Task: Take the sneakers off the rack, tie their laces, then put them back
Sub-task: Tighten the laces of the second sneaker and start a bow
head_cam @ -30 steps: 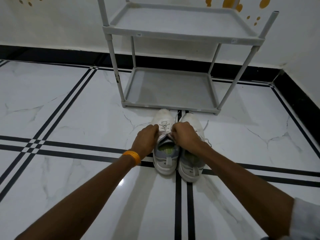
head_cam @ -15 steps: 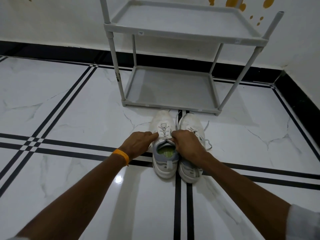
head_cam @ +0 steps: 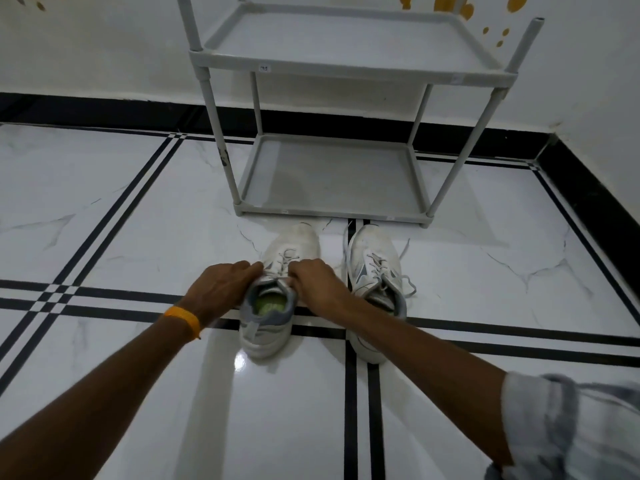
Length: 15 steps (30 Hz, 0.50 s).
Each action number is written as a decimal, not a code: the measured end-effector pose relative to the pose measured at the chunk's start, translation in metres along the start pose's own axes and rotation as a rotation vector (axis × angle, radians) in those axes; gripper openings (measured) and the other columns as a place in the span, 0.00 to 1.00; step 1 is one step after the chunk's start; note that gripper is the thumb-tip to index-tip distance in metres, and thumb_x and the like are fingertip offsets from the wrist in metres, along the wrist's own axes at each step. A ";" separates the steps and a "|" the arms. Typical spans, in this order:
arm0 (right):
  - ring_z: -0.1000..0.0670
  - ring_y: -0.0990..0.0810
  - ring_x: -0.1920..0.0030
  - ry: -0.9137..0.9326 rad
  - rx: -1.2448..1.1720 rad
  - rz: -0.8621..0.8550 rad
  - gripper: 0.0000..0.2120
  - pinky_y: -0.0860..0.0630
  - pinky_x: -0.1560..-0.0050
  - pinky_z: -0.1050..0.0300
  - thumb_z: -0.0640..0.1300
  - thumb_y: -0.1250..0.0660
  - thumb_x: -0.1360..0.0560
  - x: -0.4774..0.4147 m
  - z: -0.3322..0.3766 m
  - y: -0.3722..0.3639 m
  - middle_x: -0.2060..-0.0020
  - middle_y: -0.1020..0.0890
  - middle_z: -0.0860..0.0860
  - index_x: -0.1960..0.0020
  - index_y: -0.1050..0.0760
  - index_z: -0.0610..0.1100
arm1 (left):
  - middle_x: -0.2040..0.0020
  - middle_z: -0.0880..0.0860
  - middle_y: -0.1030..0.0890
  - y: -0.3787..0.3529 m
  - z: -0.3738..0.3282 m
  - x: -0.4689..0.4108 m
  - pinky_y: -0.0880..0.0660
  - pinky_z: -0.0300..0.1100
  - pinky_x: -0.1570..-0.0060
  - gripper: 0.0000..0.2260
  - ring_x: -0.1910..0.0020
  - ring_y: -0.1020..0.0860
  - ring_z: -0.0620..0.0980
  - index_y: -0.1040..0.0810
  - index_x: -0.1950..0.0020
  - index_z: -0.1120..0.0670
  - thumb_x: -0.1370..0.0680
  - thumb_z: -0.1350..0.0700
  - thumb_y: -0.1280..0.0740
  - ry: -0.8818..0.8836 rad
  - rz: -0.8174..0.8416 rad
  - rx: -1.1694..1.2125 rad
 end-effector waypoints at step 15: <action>0.42 0.16 0.60 -0.541 -0.048 -0.022 0.10 0.18 0.53 0.44 0.44 0.29 0.27 0.063 -0.128 0.077 0.61 0.15 0.39 0.56 0.18 0.36 | 0.43 0.57 0.18 0.012 -0.154 -0.095 0.22 0.48 0.48 0.12 0.51 0.20 0.55 0.20 0.42 0.58 0.23 0.56 0.33 0.181 0.110 0.688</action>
Point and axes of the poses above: each hand's wrist, its own x-axis away from the middle knuckle, its own y-axis out of the back of the hand, z = x × y, the point moved 4 cm from there along -x, towards the middle knuckle
